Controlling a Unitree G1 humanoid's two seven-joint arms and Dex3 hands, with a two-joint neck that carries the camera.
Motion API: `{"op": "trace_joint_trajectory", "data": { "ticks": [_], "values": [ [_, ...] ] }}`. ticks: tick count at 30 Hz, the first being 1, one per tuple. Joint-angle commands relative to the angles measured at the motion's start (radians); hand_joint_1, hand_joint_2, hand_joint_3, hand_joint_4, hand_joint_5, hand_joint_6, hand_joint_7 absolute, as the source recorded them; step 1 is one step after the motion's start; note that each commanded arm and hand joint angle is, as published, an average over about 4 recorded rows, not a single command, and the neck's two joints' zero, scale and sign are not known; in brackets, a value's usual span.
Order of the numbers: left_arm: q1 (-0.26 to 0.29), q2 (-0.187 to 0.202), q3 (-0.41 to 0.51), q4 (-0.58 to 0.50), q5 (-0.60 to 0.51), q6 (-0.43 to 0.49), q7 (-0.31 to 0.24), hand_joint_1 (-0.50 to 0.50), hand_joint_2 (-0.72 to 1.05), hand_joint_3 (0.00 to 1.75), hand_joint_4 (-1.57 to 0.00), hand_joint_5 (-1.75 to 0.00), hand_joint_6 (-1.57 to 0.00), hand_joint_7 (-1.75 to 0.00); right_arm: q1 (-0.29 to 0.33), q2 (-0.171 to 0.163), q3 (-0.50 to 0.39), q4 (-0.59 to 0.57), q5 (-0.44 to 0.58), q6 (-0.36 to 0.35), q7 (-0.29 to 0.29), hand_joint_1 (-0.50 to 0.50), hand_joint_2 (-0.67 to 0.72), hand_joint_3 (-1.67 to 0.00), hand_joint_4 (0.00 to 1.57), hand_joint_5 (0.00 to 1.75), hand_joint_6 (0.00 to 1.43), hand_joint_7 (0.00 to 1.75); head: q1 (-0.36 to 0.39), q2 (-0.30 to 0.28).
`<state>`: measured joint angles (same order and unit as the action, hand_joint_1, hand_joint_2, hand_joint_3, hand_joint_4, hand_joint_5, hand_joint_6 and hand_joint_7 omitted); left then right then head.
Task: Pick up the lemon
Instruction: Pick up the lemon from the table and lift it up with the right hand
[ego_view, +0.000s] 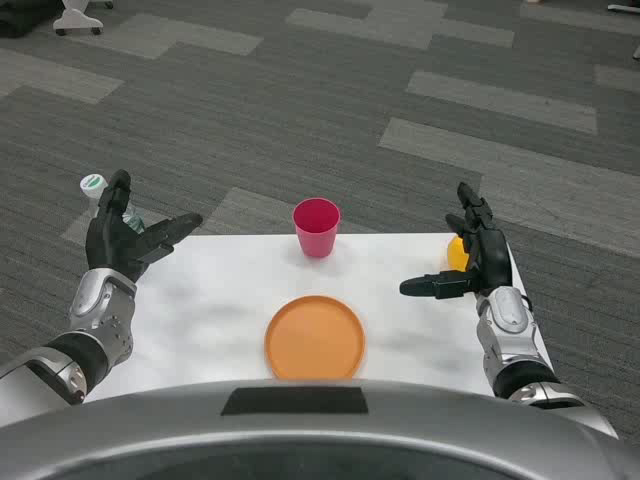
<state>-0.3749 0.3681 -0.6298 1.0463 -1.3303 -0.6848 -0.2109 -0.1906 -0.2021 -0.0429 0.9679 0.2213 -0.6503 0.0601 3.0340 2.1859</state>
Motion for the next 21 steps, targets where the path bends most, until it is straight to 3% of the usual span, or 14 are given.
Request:
{"op": "trace_joint_trajectory", "data": {
  "ticks": [1,3,13,15,21],
  "values": [
    [-0.050,-0.001,-0.068,0.040,-0.043,0.025,-0.006,0.50,0.52,0.09,-0.04,0.00,0.00,0.00,-0.026,-0.002,-0.048,0.106,0.007,-0.004,-0.004,0.17,0.34,-0.05,0.00,0.39,0.00,0.00,-0.120,0.099],
    [-0.050,-0.001,-0.068,0.040,-0.043,0.025,-0.006,0.50,0.52,0.09,-0.04,0.00,0.00,0.00,-0.026,-0.002,-0.048,0.106,0.007,-0.004,-0.004,0.17,0.34,-0.08,0.00,0.41,0.00,0.00,-0.073,0.061],
    [-0.052,0.002,-0.068,0.041,-0.043,0.025,-0.005,0.50,0.52,0.09,-0.04,0.00,0.00,0.00,-0.029,-0.006,-0.048,0.102,0.006,-0.005,-0.003,0.17,0.34,-0.08,0.00,0.39,0.00,0.00,-0.082,0.044],
    [-0.052,0.002,-0.068,0.041,-0.043,0.025,-0.005,0.50,0.52,0.09,-0.04,0.00,0.00,0.00,-0.029,-0.007,-0.050,0.099,0.006,-0.005,-0.003,0.17,0.34,-0.08,0.00,0.41,0.00,0.00,-0.122,0.020],
    [-0.053,0.002,-0.068,0.043,-0.043,0.026,-0.005,0.50,0.52,0.09,-0.04,0.00,0.00,0.00,-0.025,-0.011,-0.109,0.104,0.005,-0.006,-0.003,0.14,0.34,-0.08,0.00,0.48,0.00,0.00,-0.371,-0.070]
  ]
}}
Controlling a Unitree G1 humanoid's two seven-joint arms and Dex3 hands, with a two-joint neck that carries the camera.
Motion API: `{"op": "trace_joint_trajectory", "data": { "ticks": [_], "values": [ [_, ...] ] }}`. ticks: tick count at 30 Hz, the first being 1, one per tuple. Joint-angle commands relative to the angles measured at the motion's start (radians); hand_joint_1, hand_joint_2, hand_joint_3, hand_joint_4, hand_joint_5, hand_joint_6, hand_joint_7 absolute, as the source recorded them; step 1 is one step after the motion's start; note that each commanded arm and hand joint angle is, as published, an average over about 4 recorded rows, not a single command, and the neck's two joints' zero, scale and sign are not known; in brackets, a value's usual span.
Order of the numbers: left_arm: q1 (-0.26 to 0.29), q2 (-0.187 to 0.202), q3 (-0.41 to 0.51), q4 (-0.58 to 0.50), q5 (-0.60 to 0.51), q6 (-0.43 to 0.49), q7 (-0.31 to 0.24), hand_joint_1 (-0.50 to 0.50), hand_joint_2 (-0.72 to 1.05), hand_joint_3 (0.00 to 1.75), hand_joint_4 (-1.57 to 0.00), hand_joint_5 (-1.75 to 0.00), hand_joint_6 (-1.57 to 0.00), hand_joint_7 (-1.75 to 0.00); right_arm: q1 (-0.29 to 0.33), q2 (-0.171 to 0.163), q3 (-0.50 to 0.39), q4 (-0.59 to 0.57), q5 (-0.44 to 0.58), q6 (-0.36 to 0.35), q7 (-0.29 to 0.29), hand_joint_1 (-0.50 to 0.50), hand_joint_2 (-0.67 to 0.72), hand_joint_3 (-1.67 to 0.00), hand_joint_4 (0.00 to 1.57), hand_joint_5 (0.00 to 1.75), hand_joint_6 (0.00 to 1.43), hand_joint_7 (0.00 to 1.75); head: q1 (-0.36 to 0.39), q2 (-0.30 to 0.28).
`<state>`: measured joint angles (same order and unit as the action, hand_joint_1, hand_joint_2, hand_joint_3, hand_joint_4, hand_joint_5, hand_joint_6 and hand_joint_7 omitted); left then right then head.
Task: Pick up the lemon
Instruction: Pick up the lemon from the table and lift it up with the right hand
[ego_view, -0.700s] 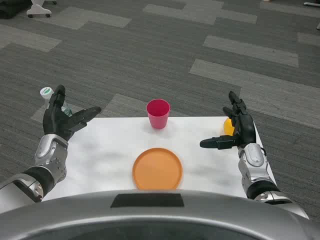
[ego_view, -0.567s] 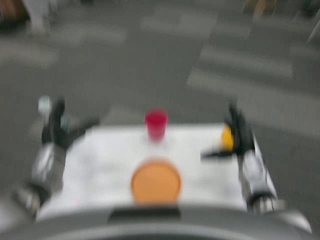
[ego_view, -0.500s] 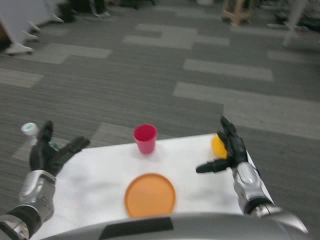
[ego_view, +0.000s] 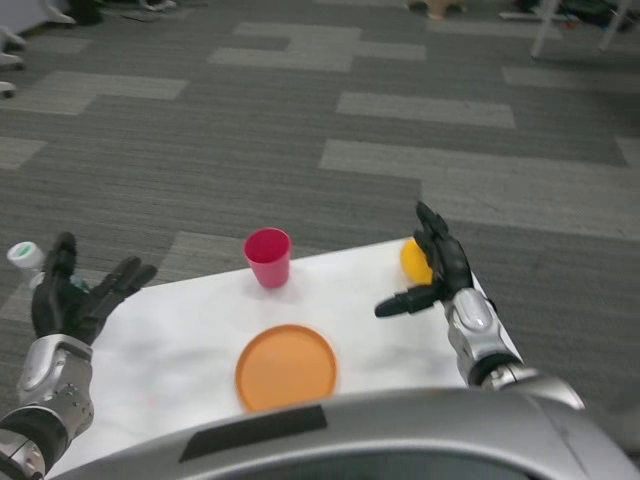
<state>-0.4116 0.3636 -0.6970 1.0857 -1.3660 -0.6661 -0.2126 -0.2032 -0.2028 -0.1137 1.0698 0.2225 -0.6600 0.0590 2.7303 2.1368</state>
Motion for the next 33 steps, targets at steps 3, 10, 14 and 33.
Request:
{"op": "trace_joint_trajectory", "data": {
  "ticks": [3,10,14,33],
  "values": [
    [-0.016,0.006,-0.002,0.006,-0.008,0.008,-0.002,0.50,0.52,0.09,-0.04,0.00,0.00,0.00,-0.008,-0.013,-0.071,0.009,0.003,0.003,-0.002,0.12,0.34,-0.08,0.00,0.48,0.00,0.00,-0.124,-0.030],
    [-0.020,0.006,-0.005,0.008,-0.008,0.011,-0.003,0.50,0.52,0.09,-0.04,0.00,0.00,0.00,-0.007,-0.031,-0.138,0.094,-0.002,-0.009,-0.004,0.12,0.22,-0.08,0.00,0.58,0.00,0.00,-0.190,-0.027],
    [-0.023,0.006,-0.009,0.008,-0.008,0.011,-0.004,0.50,0.52,0.09,-0.04,0.00,0.00,0.00,-0.007,-0.041,-0.139,0.111,-0.009,-0.009,-0.006,0.10,0.22,-0.08,0.00,0.58,0.00,0.00,-0.194,-0.024],
    [-0.027,0.005,-0.013,0.011,-0.008,0.013,-0.003,0.50,0.52,0.09,-0.04,0.00,0.00,0.00,-0.065,-0.116,-0.130,0.187,-0.318,-0.005,-0.144,0.00,0.03,-0.08,0.00,0.78,0.00,0.00,-0.200,-0.010]
  ]
}}
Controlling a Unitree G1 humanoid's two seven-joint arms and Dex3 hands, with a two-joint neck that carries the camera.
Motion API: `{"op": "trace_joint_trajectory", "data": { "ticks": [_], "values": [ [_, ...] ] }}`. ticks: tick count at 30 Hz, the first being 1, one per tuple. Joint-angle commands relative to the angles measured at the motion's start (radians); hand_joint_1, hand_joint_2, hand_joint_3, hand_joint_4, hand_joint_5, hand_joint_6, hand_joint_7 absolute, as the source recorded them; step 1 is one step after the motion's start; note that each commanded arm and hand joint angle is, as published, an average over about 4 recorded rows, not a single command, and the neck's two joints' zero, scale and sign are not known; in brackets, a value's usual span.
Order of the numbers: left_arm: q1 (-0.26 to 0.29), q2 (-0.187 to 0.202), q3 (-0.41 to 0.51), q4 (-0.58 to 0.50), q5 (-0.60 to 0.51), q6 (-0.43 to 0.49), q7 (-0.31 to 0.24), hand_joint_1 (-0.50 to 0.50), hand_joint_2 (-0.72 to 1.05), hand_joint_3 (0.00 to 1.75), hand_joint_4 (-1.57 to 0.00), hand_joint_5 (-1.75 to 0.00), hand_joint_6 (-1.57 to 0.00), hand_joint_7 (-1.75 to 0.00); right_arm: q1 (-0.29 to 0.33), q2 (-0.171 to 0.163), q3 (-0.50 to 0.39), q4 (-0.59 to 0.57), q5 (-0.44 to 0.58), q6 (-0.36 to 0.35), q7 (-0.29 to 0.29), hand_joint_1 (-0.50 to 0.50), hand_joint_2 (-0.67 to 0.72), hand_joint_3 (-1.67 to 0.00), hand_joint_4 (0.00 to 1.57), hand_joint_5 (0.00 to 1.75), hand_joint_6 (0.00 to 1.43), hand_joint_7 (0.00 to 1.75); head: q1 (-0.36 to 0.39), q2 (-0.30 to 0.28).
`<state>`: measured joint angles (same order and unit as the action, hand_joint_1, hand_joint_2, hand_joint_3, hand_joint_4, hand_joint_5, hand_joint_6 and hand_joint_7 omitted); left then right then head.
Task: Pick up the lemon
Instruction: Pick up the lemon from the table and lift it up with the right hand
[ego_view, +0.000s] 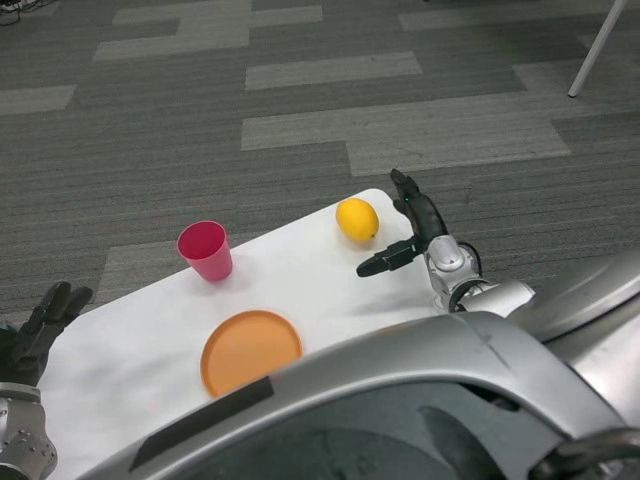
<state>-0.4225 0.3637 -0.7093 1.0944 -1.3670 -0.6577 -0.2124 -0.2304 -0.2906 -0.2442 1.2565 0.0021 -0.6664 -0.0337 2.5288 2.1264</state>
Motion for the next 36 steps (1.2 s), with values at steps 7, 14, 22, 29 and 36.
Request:
{"op": "trace_joint_trajectory", "data": {
  "ticks": [7,14,22,29,36],
  "values": [
    [-0.016,0.004,0.001,0.002,-0.007,0.004,-0.004,0.50,0.52,0.09,-0.04,0.00,0.00,0.00,-0.120,-0.013,0.001,0.067,-0.122,0.004,-0.074,-0.04,0.03,-0.08,0.00,0.61,0.00,0.00,0.004,0.002],
    [-0.014,0.006,0.001,0.000,-0.007,0.004,-0.004,0.50,0.52,0.09,-0.04,0.00,0.00,0.00,-0.209,-0.006,0.002,0.131,-0.143,0.060,-0.086,-0.11,0.09,-0.08,0.00,0.58,0.00,0.00,0.008,0.004],
    [-0.012,0.004,0.001,0.001,-0.007,0.004,-0.002,0.50,0.52,0.09,-0.04,0.00,0.00,0.00,-0.268,0.005,0.015,0.157,-0.151,0.187,-0.109,-0.17,0.09,-0.08,0.00,0.68,0.00,0.00,0.006,-0.003],
    [-0.012,0.006,0.001,0.001,-0.006,0.004,-0.002,0.50,0.52,0.09,-0.04,0.00,0.00,0.00,-0.290,0.005,0.021,0.177,-0.156,0.264,-0.136,-0.18,0.09,-0.10,0.00,0.75,0.00,0.00,0.008,-0.013],
    [-0.012,0.006,0.001,0.001,-0.007,0.004,-0.002,0.50,0.52,0.09,-0.04,0.00,0.00,0.00,-0.301,0.004,0.026,0.194,-0.182,0.316,-0.168,-0.22,0.06,-0.08,0.00,0.85,0.00,0.00,0.013,-0.018]
  ]
}}
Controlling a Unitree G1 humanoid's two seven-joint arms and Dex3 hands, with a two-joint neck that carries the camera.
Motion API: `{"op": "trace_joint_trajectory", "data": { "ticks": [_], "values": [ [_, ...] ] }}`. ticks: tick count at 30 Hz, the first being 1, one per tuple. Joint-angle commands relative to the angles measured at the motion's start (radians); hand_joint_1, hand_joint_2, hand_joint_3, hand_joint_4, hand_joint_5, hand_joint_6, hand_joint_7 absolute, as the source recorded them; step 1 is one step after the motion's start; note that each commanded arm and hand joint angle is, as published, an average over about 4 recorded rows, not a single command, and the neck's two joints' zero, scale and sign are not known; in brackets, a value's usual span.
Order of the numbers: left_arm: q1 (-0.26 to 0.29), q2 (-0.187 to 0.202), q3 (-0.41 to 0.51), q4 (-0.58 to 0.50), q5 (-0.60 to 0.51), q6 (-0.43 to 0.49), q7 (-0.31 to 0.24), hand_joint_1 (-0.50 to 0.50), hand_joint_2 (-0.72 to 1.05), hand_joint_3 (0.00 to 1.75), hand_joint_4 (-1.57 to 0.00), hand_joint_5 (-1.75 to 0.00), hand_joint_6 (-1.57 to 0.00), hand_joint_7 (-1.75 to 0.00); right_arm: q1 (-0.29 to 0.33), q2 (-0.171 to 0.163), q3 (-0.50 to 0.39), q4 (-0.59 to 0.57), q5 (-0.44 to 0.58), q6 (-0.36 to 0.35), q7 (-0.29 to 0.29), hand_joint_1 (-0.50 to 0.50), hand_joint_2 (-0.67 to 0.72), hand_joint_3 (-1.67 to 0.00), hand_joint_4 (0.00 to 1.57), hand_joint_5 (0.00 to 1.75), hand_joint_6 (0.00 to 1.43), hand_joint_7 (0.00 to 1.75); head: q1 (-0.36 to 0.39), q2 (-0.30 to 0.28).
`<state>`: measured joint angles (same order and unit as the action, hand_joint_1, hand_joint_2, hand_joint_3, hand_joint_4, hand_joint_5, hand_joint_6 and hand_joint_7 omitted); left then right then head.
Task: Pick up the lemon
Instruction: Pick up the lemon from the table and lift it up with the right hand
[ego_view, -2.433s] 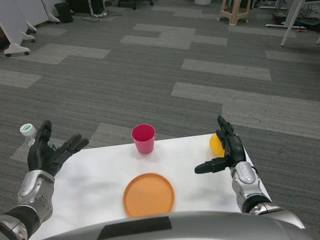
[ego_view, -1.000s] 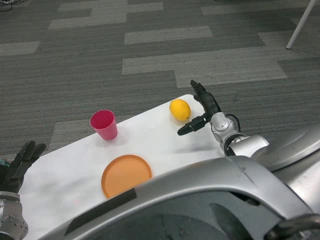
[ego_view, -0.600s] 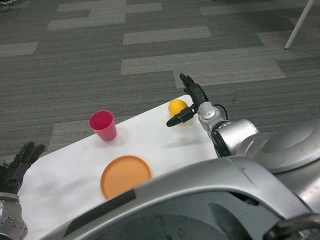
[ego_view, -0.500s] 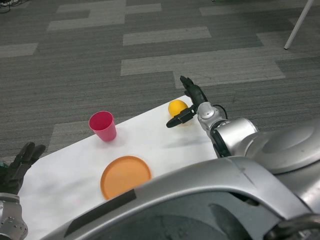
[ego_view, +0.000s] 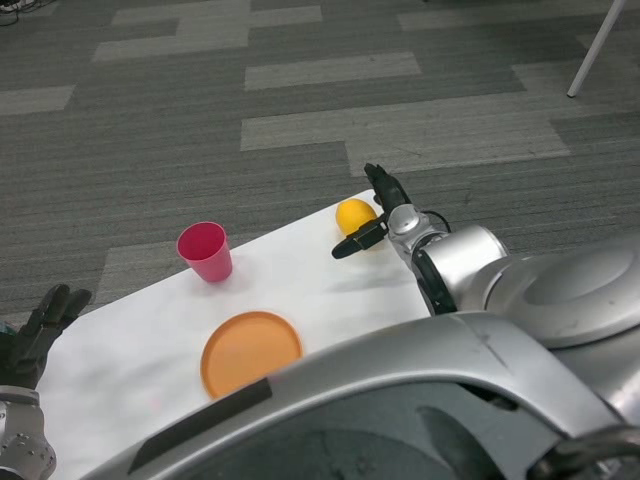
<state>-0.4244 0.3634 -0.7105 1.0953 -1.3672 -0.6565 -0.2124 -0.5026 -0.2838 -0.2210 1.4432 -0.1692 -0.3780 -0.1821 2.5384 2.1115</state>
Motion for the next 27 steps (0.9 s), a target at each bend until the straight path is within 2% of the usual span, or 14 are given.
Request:
{"op": "trace_joint_trajectory", "data": {
  "ticks": [1,3,10,14,17,20,27],
  "values": [
    [-0.010,0.006,0.002,0.000,-0.007,0.003,-0.002,0.50,0.52,0.09,-0.04,0.00,0.00,0.00,-0.029,-0.003,0.005,0.008,-0.016,0.035,-0.025,-0.23,0.03,-0.08,0.00,0.90,0.00,0.00,0.005,-0.005],
    [-0.009,0.006,0.002,0.000,-0.007,0.003,-0.001,0.50,0.52,0.09,-0.04,0.00,0.00,0.00,-0.030,-0.002,0.006,0.009,-0.032,0.051,-0.034,-0.25,-0.05,-0.10,0.00,1.02,0.00,0.00,0.005,-0.005],
    [0.000,0.009,0.007,0.000,-0.009,0.003,-0.001,0.50,0.52,0.09,-0.05,0.00,0.00,0.00,-0.030,0.005,0.015,0.011,-0.115,0.098,-0.054,-0.29,-0.26,-0.22,0.00,1.26,0.00,0.00,0.013,-0.015],
    [0.001,0.011,0.008,-0.004,-0.009,0.003,-0.001,0.50,0.52,0.09,-0.07,0.00,0.00,0.00,-0.031,0.015,0.019,0.008,-0.198,0.120,-0.069,-0.34,-0.41,-0.34,0.00,1.50,0.00,0.00,0.018,-0.014],
    [0.002,0.013,0.009,-0.007,-0.009,0.002,-0.001,0.50,0.52,0.09,-0.07,0.00,0.00,0.00,-0.032,0.023,0.023,0.006,-0.245,0.131,-0.079,-0.38,-0.48,-0.48,0.00,1.67,0.00,0.00,0.019,-0.015],
    [0.003,0.014,0.009,-0.008,-0.009,0.002,-0.001,0.50,0.52,0.09,-0.07,0.00,0.00,0.00,-0.034,0.026,0.024,0.002,-0.286,0.140,-0.086,-0.38,-0.54,-0.58,0.00,1.75,0.00,0.00,0.020,-0.015],
    [0.004,0.014,0.010,-0.012,-0.009,0.000,-0.001,0.50,0.52,0.09,-0.07,0.00,0.00,0.00,-0.046,0.033,0.025,-0.003,-0.352,0.158,-0.106,-0.39,-0.54,-0.67,0.00,1.75,0.00,0.03,0.027,-0.018]
  ]
}}
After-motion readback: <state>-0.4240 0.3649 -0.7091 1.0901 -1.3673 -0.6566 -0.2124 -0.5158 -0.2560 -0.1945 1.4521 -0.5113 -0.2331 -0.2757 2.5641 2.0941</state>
